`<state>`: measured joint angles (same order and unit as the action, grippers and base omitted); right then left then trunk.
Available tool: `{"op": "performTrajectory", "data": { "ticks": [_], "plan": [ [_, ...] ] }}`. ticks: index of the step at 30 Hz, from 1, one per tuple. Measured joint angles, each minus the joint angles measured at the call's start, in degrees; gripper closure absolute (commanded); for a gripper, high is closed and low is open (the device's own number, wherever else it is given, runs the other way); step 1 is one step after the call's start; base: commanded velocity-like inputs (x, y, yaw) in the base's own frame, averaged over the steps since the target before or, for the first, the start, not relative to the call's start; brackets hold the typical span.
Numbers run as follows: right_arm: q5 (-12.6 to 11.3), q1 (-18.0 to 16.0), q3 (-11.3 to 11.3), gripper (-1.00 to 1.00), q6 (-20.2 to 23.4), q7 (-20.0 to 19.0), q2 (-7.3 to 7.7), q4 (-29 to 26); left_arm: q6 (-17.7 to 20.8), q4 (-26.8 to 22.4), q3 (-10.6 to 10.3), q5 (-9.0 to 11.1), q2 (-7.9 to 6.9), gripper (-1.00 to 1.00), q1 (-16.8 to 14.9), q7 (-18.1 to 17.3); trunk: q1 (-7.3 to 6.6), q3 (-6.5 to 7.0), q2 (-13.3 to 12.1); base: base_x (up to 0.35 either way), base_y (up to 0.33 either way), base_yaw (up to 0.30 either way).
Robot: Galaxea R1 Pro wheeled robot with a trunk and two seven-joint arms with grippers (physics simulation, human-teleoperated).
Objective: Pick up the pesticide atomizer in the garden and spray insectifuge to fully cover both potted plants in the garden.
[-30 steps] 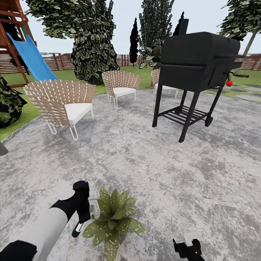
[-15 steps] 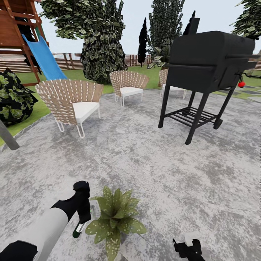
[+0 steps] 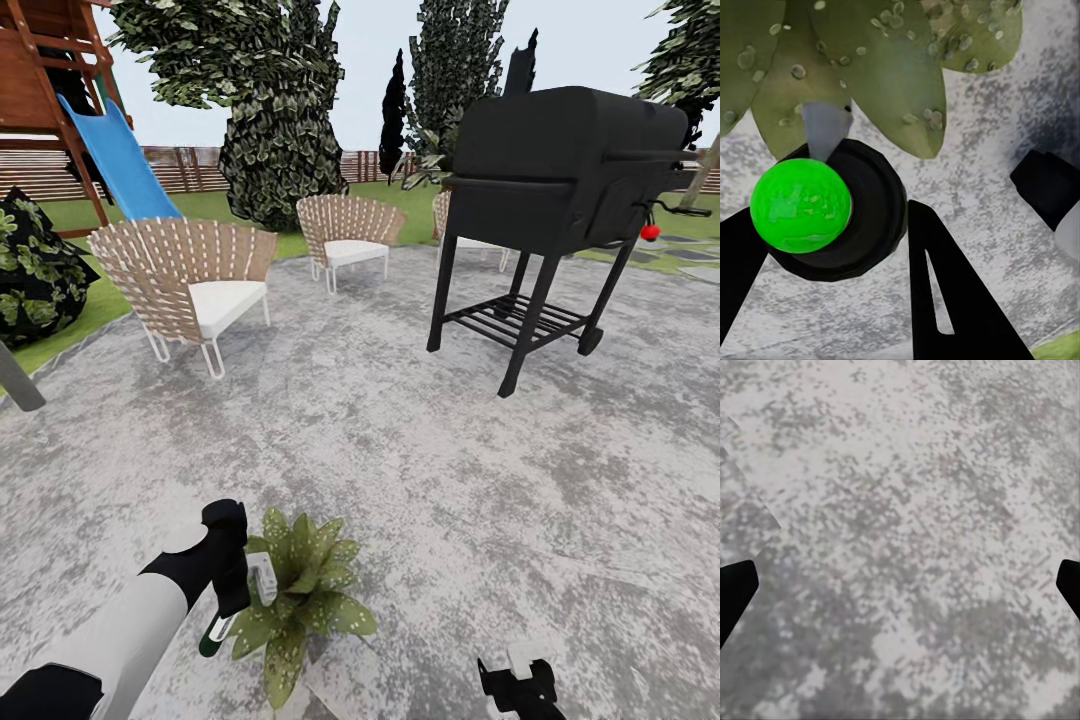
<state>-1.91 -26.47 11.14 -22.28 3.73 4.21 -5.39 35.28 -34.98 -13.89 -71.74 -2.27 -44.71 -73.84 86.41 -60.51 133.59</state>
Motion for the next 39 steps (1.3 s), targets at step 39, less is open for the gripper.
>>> {"op": "performTrajectory", "data": {
  "ticks": [39],
  "plan": [
    [0.01,0.03,0.08,-1.0,0.01,-0.03,-0.09,0.0,-1.26,0.84,8.8,2.81,-1.45,1.0,2.48,5.29,0.01,-0.01,0.0,-0.159,0.084,0.075]
  ]
}}
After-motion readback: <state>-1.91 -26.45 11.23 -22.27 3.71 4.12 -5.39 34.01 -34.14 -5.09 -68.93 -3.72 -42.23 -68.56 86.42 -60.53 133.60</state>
